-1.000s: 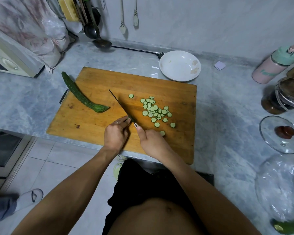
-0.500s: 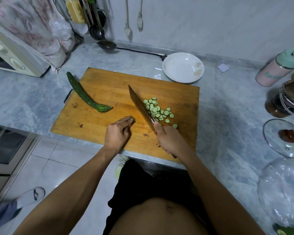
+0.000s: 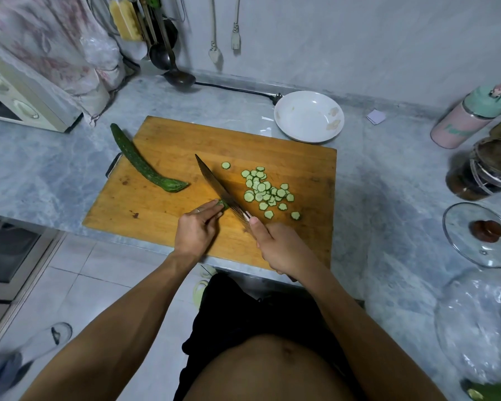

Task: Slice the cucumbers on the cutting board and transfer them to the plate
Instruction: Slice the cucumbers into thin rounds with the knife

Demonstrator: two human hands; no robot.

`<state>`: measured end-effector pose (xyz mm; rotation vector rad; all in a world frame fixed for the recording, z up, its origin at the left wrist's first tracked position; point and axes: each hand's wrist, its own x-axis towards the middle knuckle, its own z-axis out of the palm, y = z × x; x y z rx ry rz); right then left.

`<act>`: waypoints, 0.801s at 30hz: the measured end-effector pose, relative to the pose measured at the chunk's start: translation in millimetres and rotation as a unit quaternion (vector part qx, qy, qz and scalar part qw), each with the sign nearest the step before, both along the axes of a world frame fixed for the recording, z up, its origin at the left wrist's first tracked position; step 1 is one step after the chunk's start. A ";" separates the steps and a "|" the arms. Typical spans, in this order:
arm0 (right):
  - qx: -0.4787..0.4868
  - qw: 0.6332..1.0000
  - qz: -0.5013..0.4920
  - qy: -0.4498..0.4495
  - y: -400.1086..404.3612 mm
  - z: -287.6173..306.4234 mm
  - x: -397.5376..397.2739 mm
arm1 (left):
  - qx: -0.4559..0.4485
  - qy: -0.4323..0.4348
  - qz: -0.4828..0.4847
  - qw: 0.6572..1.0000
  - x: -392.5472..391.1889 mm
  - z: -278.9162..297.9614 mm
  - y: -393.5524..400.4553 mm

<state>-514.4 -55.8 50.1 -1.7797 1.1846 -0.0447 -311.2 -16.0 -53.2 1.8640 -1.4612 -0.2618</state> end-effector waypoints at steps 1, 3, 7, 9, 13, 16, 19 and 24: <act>0.005 1.000 -0.001 0.004 0.9 1.2 -1.2 | 0.004 -0.002 -0.001 1.000 0.7 -0.7 0.1; 0.010 1.000 0.000 0.008 3.3 2.6 -2.5 | 0.013 -0.008 0.001 1.000 1.7 -1.1 -0.6; 0.010 1.000 -0.008 0.004 8.3 4.6 -4.1 | 0.021 -0.013 0.003 1.000 -0.2 -0.2 -1.7; -0.001 1.000 -0.008 0.007 9.3 5.5 -4.0 | 0.024 -0.017 0.003 1.000 0.2 0.5 -2.8; -0.011 1.000 0.000 0.007 10.1 5.5 -5.5 | 0.029 -0.029 0.006 0.999 -1.4 2.2 -4.8; -0.010 1.000 0.005 0.009 9.9 4.7 -6.0 | 0.033 -0.033 0.011 0.999 -3.0 4.1 -5.4; -0.007 1.000 0.005 0.004 10.2 5.0 -6.0 | 0.042 -0.028 0.017 0.999 -3.4 5.3 -6.5; -0.001 1.000 0.007 0.002 11.1 7.2 -6.5 | 0.058 -0.030 0.017 0.998 -1.5 5.3 -6.8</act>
